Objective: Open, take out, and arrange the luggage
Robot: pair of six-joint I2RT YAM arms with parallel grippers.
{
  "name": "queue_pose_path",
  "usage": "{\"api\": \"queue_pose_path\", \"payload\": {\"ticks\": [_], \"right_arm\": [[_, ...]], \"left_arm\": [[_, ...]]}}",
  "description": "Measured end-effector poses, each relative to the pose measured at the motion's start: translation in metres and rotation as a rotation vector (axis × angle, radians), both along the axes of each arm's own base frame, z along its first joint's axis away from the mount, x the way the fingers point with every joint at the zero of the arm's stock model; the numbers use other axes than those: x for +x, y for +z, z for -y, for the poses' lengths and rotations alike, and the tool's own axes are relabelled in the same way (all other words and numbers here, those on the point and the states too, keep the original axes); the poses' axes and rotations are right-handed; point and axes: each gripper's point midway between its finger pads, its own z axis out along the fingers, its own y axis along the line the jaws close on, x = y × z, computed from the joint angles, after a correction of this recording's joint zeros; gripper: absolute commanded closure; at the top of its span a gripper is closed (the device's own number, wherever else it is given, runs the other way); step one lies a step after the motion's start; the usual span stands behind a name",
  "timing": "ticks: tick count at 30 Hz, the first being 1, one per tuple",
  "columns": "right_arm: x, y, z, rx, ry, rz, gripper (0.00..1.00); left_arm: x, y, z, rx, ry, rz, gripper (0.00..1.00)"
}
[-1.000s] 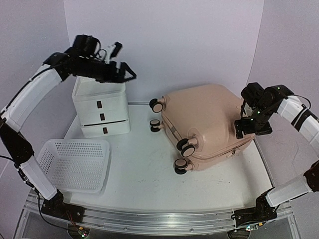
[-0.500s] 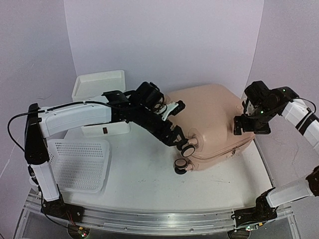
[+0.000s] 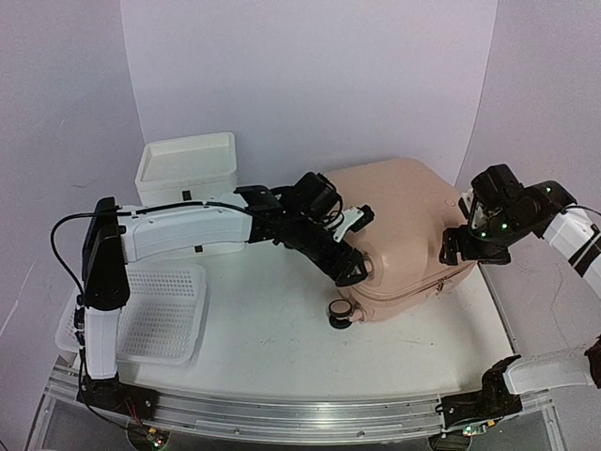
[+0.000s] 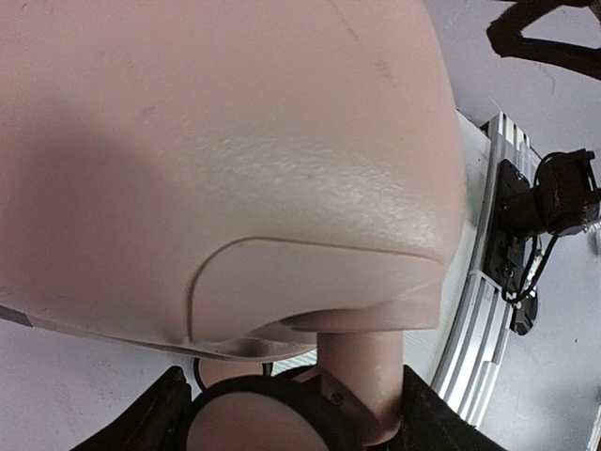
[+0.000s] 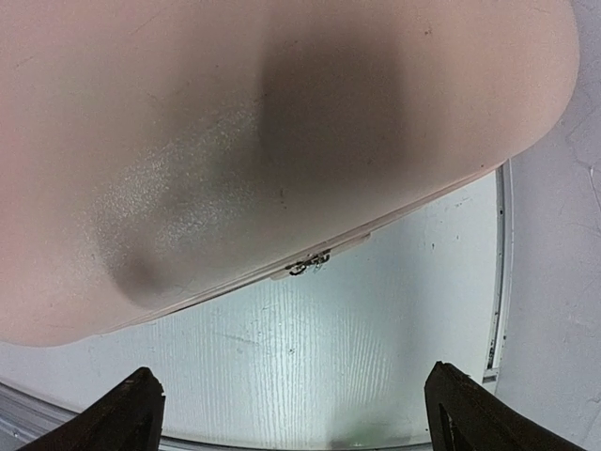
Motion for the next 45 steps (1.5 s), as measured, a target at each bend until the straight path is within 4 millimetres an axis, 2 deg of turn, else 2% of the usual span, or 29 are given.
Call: {"api": "queue_pose_path", "payload": {"ticks": [6, 11, 18, 22, 29, 32, 35, 40, 43, 45], "right_arm": [[-0.002, -0.005, 0.000, -0.007, 0.014, -0.009, 0.02], [-0.005, -0.013, 0.004, -0.032, 0.019, -0.024, 0.02], [-0.006, -0.018, 0.006, -0.053, 0.027, -0.032, 0.02], [-0.010, -0.028, 0.005, -0.060, 0.055, -0.061, 0.02], [-0.013, -0.062, -0.007, -0.008, 0.093, -0.101, 0.20], [-0.009, -0.085, -0.016, 0.042, 0.100, -0.092, 0.29], [-0.004, -0.106, -0.025, 0.091, 0.108, -0.060, 0.43], [0.007, -0.125, -0.047, 0.217, 0.173, 0.073, 0.48], [0.006, -0.140, -0.052, 0.240, 0.214, 0.103, 0.49], [0.009, -0.142, -0.056, 0.249, 0.233, 0.142, 0.49]], "left_arm": [[-0.002, 0.002, 0.004, -0.001, -0.035, 0.053, 0.67], [-0.001, 0.001, 0.004, 0.011, -0.025, 0.078, 0.84], [0.002, 0.000, -0.001, -0.003, -0.011, 0.081, 0.89], [0.011, 0.000, -0.019, -0.008, 0.010, 0.072, 0.90], [0.042, -0.001, -0.062, 0.028, 0.065, 0.058, 0.90], [0.051, -0.001, -0.073, 0.050, 0.083, 0.071, 0.90], [0.056, -0.001, -0.080, 0.063, 0.101, 0.079, 0.90], [0.064, -0.001, -0.091, 0.074, 0.135, 0.090, 0.91], [0.068, -0.001, -0.098, 0.084, 0.155, 0.091, 0.91], [0.070, -0.001, -0.102, 0.090, 0.165, 0.088, 0.91]]}}
